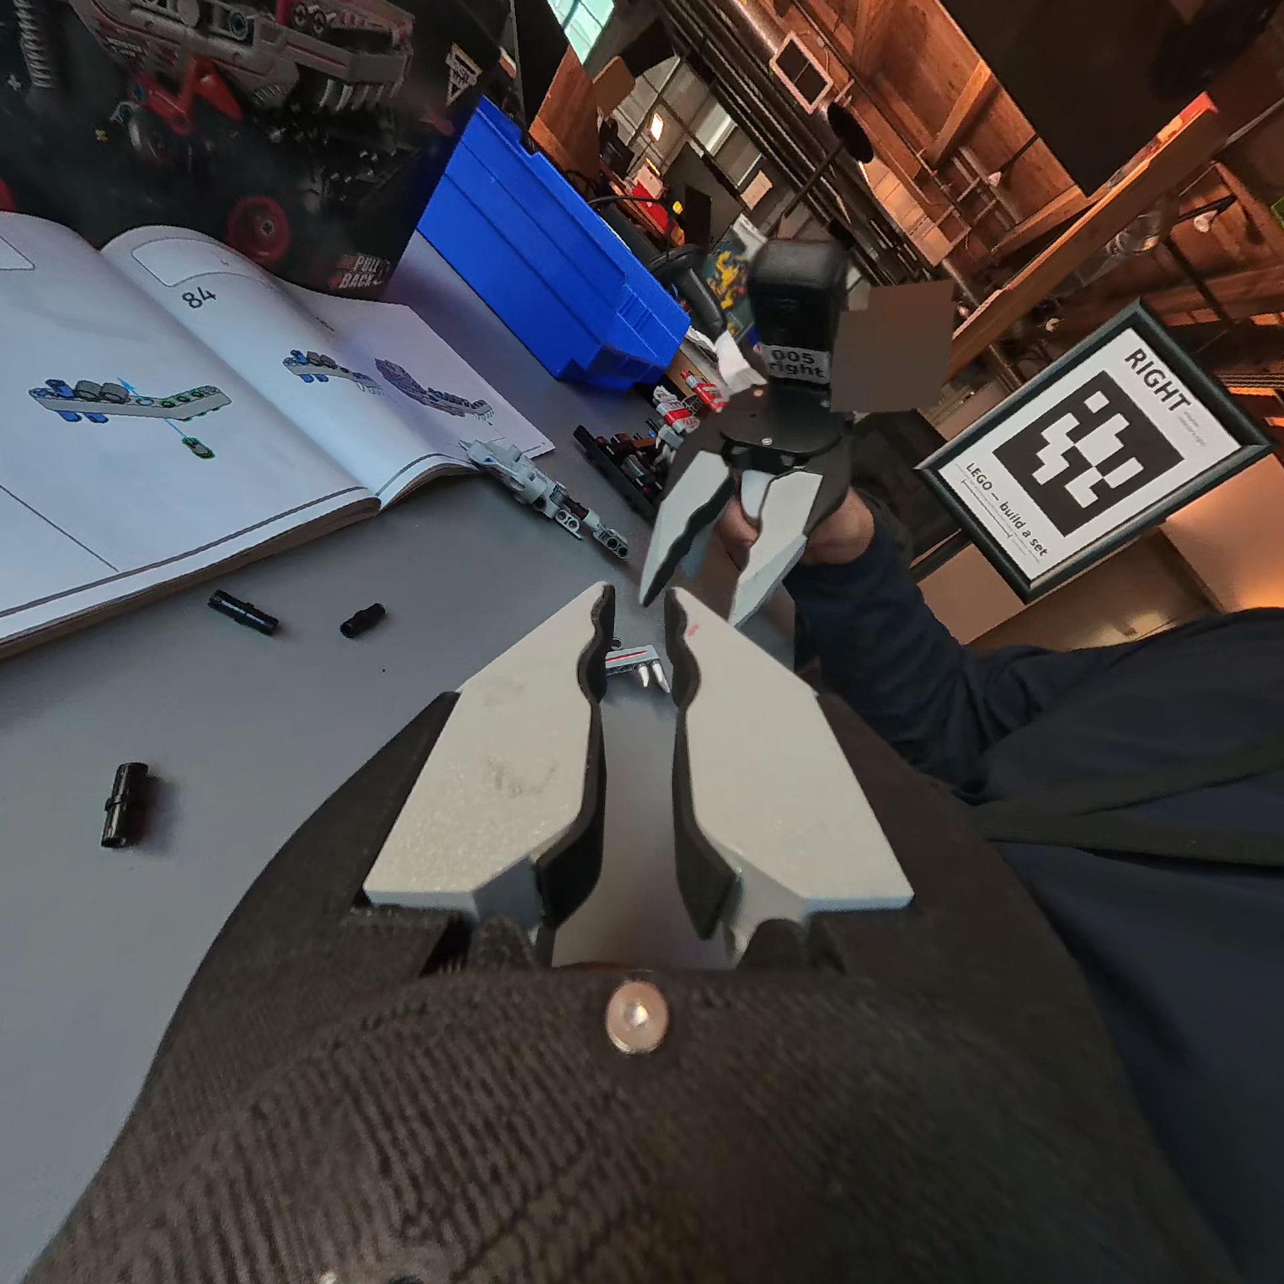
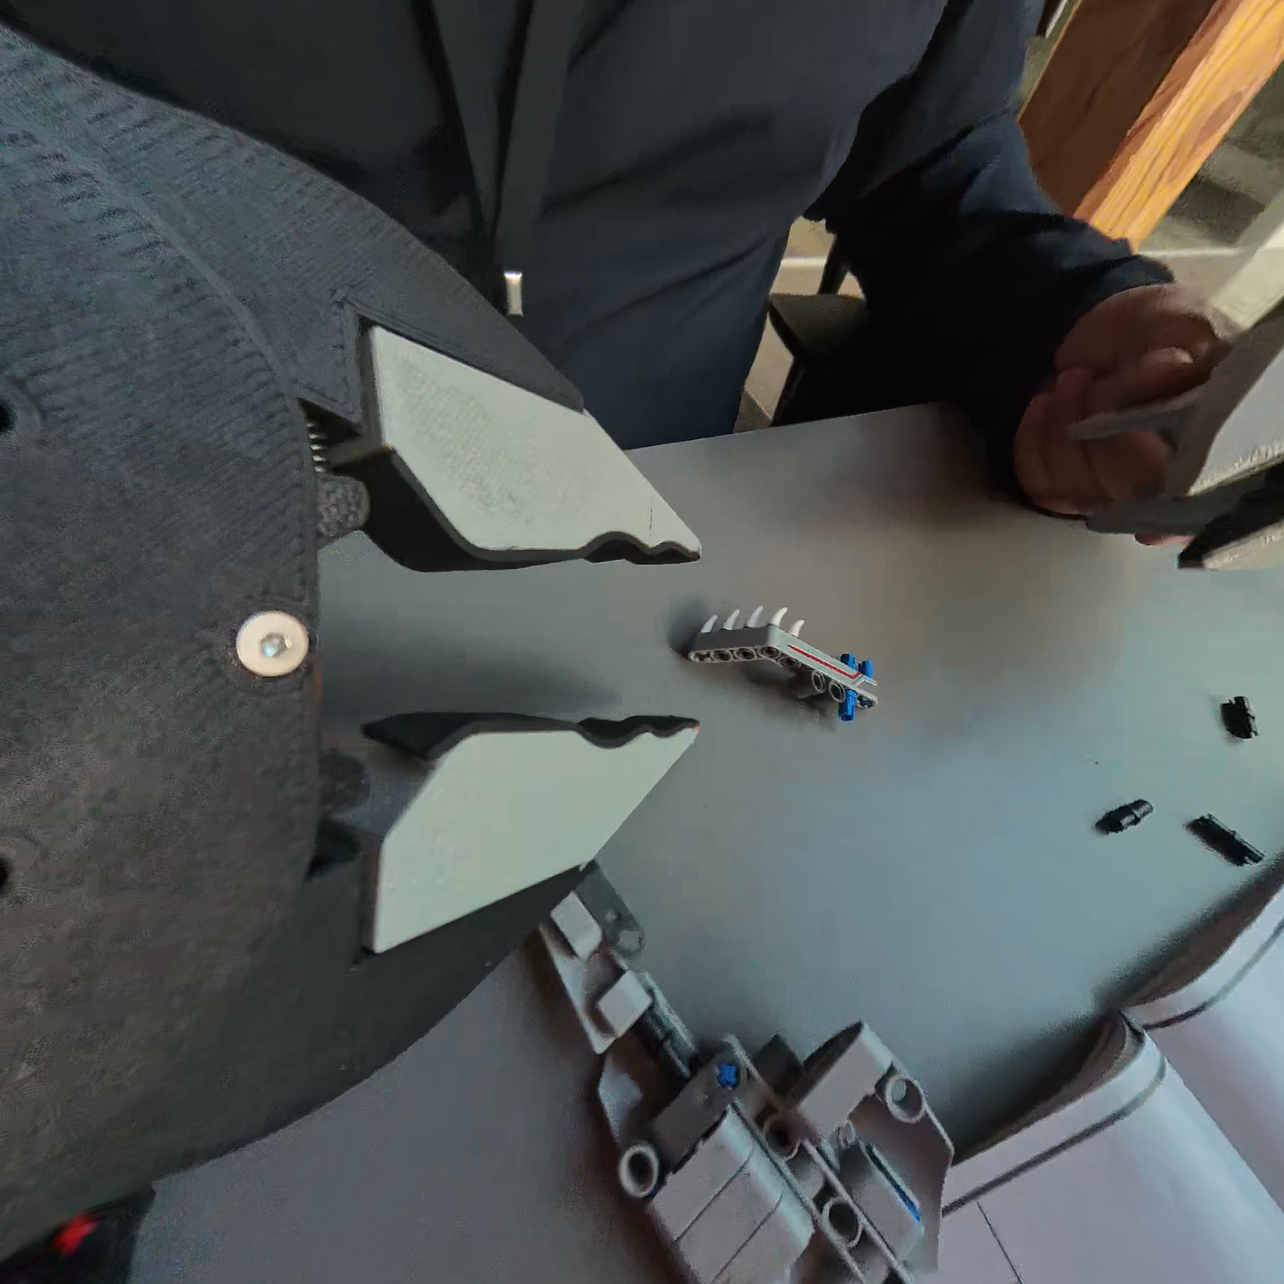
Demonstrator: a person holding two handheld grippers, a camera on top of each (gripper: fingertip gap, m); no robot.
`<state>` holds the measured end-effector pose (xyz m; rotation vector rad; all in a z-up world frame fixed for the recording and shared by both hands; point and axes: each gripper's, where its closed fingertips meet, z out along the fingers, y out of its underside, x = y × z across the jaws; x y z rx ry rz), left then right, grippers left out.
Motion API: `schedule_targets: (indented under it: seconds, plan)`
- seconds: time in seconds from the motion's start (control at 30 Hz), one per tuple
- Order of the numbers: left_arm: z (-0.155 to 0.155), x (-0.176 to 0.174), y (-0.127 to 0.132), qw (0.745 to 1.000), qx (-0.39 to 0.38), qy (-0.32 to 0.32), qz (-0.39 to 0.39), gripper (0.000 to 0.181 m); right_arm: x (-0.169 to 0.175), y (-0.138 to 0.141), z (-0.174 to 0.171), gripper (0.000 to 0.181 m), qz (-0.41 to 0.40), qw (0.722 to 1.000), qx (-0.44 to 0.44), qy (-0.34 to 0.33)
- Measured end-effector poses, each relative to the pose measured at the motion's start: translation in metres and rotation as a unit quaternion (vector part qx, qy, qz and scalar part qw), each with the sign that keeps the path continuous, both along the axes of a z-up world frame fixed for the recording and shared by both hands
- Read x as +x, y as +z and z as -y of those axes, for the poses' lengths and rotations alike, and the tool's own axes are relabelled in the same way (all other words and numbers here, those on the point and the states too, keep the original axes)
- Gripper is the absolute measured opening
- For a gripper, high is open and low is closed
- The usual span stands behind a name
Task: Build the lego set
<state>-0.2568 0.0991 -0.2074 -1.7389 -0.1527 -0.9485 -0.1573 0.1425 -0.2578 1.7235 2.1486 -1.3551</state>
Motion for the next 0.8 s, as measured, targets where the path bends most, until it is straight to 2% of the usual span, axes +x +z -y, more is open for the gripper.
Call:
schedule_targets:
  seconds: [0.17, 0.27, 0.33, 0.43, 0.5, 0.57, 0.8]
  plan:
    - [-0.002, 0.01, 0.0, 0.999, 0.005, -0.026, -0.027, 0.015, 0.024, -0.008, 0.0, 0.044, -0.078, 0.993, 0.084, -0.007]
    - [-0.005, 0.017, -0.001, 0.997, 0.01, -0.039, -0.072, 0.016, 0.03, -0.008, 0.001, 0.046, -0.132, 0.985, 0.107, -0.021]
    - [-0.007, 0.024, -0.008, 0.989, 0.001, -0.055, -0.134, 0.019, 0.033, -0.008, -0.001, 0.046, -0.162, 0.979, 0.118, -0.032]
    - [-0.007, 0.026, -0.028, 0.958, -0.017, -0.078, -0.274, 0.02, 0.037, 0.003, -0.001, 0.046, -0.208, 0.969, 0.13, -0.037]
    - [-0.008, 0.024, -0.033, 0.945, -0.016, -0.088, -0.315, 0.02, 0.04, 0.011, 0.0, 0.046, -0.246, 0.958, 0.143, -0.033]
    - [-0.01, 0.026, -0.03, 0.949, -0.008, -0.097, -0.3, 0.02, 0.042, 0.015, 0.002, 0.047, -0.27, 0.95, 0.152, -0.025]
    - [-0.018, 0.009, -0.002, 0.972, 0.054, -0.057, -0.223, 0.017, 0.035, 0.014, -0.002, 0.054, -0.284, 0.939, 0.193, -0.025]
